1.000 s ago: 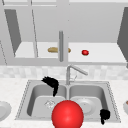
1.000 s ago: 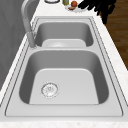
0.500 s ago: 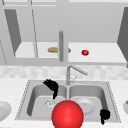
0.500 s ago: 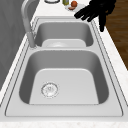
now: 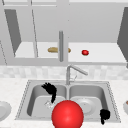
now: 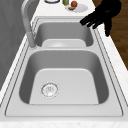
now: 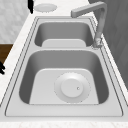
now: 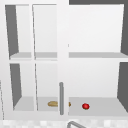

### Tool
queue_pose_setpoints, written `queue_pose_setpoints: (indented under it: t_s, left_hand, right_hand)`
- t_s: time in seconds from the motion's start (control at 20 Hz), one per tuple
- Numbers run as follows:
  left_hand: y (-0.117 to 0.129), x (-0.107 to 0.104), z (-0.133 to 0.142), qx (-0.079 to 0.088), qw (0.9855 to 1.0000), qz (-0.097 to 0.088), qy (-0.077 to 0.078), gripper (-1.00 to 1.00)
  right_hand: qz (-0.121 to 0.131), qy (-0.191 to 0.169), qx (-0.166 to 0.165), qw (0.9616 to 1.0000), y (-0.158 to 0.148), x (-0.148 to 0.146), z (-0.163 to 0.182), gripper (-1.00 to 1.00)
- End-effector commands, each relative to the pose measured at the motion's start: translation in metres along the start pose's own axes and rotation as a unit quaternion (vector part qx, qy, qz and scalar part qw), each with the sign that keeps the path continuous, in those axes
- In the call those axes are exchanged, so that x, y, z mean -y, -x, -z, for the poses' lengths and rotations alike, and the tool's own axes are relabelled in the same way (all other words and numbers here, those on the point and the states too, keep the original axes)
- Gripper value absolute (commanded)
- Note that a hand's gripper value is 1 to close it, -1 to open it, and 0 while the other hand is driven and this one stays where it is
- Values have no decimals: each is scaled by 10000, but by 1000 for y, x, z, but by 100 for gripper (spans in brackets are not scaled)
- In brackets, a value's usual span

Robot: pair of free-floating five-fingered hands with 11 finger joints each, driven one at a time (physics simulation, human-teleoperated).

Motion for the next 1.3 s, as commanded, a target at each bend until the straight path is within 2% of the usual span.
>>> queue_pose_setpoints:
  t_s: [0.0,0.15,0.25,0.45,0.5,0.55,0.75,0.9,1.1,1.25]
  left_hand:
    - [-11,12,-21,271,9995,-98,104,-100]
    - [-19,24,-37,290,9995,-57,55,-100]
    - [-25,42,-54,240,9997,-16,-33,-100]
    - [-42,60,-80,250,9997,44,-12,-100]
    - [-44,59,-80,390,9992,43,13,-100]
    - [-39,60,-73,665,9978,53,48,-100]
    - [-38,71,-77,689,9976,45,26,-100]
    - [-38,79,-77,808,9967,43,18,-100]
    - [-38,88,-77,1040,9946,43,10,-100]
    - [-40,88,-79,1238,9922,-112,73,-100]
  right_hand:
    - [0,0,0,10000,0,0,0,0]
    - [0,0,0,10000,0,0,0,0]
    - [0,0,0,10000,0,0,0,0]
    - [0,0,0,10000,0,0,0,0]
    - [0,0,0,10000,0,0,0,0]
    - [0,0,0,10000,0,0,0,0]
    - [0,0,0,10000,0,0,0,0]
    - [0,0,0,10000,0,0,0,0]
    - [0,0,0,10000,0,0,0,0]
    - [0,0,0,10000,0,0,0,0]
